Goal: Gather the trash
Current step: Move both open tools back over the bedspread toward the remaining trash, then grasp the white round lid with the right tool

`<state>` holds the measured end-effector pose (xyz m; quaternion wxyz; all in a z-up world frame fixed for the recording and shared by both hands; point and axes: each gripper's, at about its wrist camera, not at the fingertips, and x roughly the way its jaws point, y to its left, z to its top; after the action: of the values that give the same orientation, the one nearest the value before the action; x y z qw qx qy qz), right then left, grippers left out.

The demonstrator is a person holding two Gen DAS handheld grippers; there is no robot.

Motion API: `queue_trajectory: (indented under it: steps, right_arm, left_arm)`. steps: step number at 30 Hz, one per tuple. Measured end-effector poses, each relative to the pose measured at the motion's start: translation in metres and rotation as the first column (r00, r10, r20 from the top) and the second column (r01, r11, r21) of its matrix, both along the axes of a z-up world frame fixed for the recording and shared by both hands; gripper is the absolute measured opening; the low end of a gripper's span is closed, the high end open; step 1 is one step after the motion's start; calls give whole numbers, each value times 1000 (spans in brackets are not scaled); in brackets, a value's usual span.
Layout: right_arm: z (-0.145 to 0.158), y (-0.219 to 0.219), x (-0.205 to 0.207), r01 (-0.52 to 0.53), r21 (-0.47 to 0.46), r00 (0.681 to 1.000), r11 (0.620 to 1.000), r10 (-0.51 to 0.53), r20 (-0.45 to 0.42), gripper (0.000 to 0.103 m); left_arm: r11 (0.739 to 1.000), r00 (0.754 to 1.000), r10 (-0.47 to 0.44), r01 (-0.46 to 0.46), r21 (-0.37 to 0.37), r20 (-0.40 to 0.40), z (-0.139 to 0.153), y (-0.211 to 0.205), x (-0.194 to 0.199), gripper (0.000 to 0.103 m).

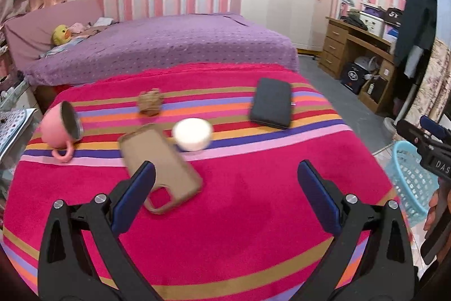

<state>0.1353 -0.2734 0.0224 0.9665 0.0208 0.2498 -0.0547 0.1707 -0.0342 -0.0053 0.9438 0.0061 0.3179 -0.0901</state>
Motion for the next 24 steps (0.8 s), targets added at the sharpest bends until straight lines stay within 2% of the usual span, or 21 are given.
queue_trajectory:
  steps: [7, 13, 19, 24]
  right_arm:
    - [-7, 48, 40, -77, 8, 997, 997, 77, -12, 98]
    - [-28, 78, 63, -123, 1, 991, 992, 123, -46, 98]
    - [-48, 111, 94, -172, 10, 979, 985, 172, -106, 98]
    - [-58, 147, 115, -248, 4, 958, 969, 246, -148, 98]
  left_arm:
    - [995, 996, 90, -90, 50, 1, -7, 66, 13, 97]
    - [985, 984, 174, -172, 33, -46, -18, 115, 29, 97]
    - [982, 981, 185, -182, 58, -53, -23, 128, 46, 97]
    - [982, 978, 188, -185, 43, -91, -36, 139, 59, 97]
